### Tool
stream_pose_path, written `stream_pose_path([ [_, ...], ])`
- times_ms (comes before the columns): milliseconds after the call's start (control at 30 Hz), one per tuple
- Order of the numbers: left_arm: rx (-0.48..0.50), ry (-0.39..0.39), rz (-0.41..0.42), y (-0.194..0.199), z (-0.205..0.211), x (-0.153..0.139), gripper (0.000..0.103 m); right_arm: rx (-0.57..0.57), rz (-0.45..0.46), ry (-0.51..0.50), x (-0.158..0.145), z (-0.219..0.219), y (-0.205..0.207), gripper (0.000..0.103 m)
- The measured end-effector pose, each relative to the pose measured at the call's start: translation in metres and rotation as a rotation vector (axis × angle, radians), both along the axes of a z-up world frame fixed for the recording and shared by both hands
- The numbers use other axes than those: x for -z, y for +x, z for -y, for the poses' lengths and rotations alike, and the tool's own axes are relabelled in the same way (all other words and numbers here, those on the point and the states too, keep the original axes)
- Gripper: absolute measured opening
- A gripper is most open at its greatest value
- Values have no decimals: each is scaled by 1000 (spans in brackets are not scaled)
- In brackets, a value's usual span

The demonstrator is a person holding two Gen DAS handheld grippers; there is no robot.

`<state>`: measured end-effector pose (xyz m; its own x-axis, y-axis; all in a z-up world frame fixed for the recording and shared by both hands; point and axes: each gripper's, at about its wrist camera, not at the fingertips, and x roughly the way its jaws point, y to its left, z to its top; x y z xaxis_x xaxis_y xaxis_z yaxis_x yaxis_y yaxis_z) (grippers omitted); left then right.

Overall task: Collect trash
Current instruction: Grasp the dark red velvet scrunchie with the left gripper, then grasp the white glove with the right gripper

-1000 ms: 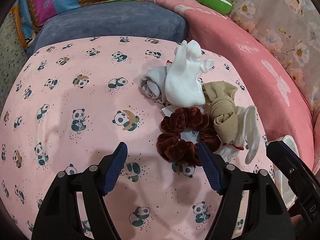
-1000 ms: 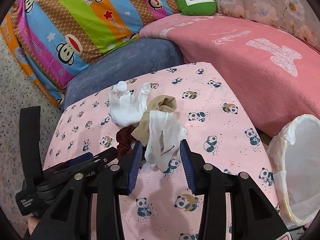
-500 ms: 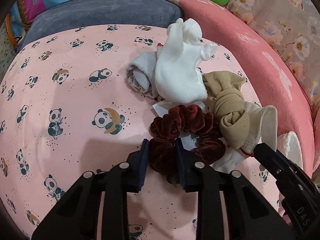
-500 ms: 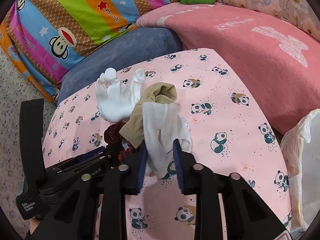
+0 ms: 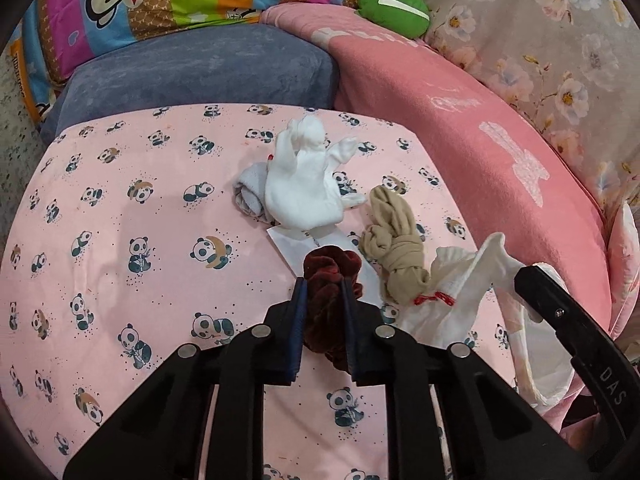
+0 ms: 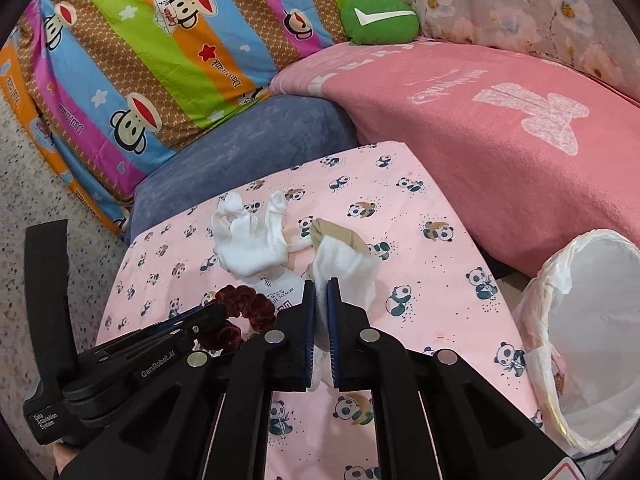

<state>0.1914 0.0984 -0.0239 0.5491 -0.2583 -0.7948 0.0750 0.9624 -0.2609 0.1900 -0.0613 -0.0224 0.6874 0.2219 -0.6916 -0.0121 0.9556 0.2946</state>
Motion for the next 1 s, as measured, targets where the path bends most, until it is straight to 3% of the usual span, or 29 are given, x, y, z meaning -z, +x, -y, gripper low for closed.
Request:
stream_pose_path([
  [433, 100, 7, 102, -30, 61, -53, 17, 88, 122, 15, -59, 55, -56, 7],
  [733, 159, 25, 128, -48, 97, -61, 17, 141, 116, 33, -62, 95, -83, 8],
  [867, 138, 34, 110, -51, 89, -54, 17, 129, 80, 46, -44, 99, -87, 37],
  [1000, 106, 53, 90, -52, 76, -43, 17, 78, 9, 35, -14, 83, -79, 46],
])
